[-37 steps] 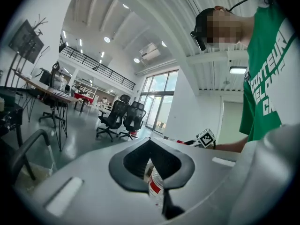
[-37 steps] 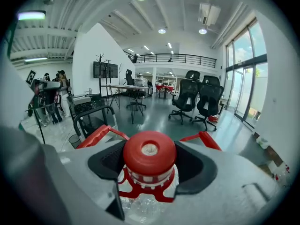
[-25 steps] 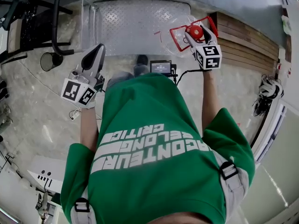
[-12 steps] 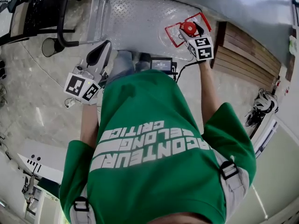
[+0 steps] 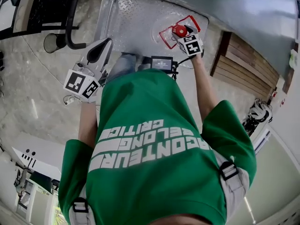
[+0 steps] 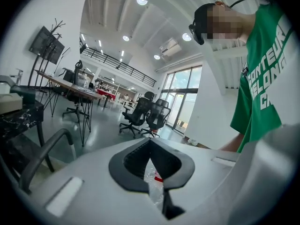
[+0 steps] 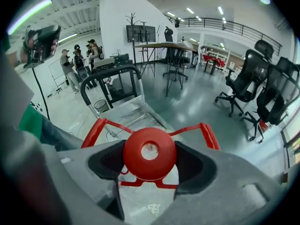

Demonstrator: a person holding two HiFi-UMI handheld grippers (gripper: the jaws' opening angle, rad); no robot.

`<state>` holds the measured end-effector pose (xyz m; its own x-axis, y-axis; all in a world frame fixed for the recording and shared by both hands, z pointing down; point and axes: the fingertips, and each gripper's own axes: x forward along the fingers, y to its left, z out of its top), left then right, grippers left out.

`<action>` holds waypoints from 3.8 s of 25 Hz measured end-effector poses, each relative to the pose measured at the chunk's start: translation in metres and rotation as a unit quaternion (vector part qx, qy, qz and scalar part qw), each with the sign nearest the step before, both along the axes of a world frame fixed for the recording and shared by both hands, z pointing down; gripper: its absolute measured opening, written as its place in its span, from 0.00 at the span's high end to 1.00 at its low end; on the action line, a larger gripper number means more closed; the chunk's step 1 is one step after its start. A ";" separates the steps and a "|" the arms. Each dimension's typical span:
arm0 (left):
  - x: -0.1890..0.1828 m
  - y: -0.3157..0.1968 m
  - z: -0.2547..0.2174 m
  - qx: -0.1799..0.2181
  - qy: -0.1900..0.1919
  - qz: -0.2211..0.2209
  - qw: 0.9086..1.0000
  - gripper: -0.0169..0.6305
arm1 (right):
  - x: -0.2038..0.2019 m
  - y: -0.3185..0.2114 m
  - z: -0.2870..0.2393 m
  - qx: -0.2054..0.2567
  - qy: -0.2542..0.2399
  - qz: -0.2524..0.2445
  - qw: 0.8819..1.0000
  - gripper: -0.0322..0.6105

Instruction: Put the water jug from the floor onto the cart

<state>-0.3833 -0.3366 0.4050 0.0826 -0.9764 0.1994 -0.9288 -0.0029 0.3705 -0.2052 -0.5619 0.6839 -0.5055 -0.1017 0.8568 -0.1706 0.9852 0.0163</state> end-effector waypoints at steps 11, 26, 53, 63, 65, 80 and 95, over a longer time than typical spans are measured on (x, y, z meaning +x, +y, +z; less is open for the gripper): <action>-0.070 0.005 0.023 -0.029 0.019 -0.033 0.999 0.95 | -0.082 0.012 0.081 -0.038 0.082 -0.056 0.994 0.48; -0.123 -0.018 0.029 -0.055 0.008 0.001 0.998 0.95 | -0.141 0.035 0.167 -0.064 0.149 -0.070 0.984 0.48; -0.047 -0.039 0.005 -0.005 -0.017 0.061 0.998 0.95 | -0.062 -0.005 -0.005 -0.003 -0.029 0.015 0.999 0.72; 0.060 -0.077 0.010 0.026 -0.018 0.147 0.989 0.95 | 0.067 -0.015 -0.151 0.121 -0.162 0.082 0.976 0.96; 0.082 -0.086 0.008 0.032 -0.021 0.165 0.986 0.95 | 0.095 -0.017 -0.179 0.135 -0.202 0.109 0.964 0.96; 0.158 -0.119 -0.011 0.065 -0.025 0.208 0.976 0.95 | 0.160 0.017 -0.289 0.122 -0.360 0.131 0.916 0.96; 0.089 -0.074 -0.008 0.068 -0.009 0.173 0.982 0.95 | 0.028 0.069 -0.283 0.111 -0.353 0.052 0.928 0.96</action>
<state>-0.2938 -0.4111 0.3970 0.4122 -0.9082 0.0733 -0.8699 -0.3684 0.3279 -0.1774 -0.4928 0.4006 -0.9104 -0.3147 0.2686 -0.3090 0.9489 0.0645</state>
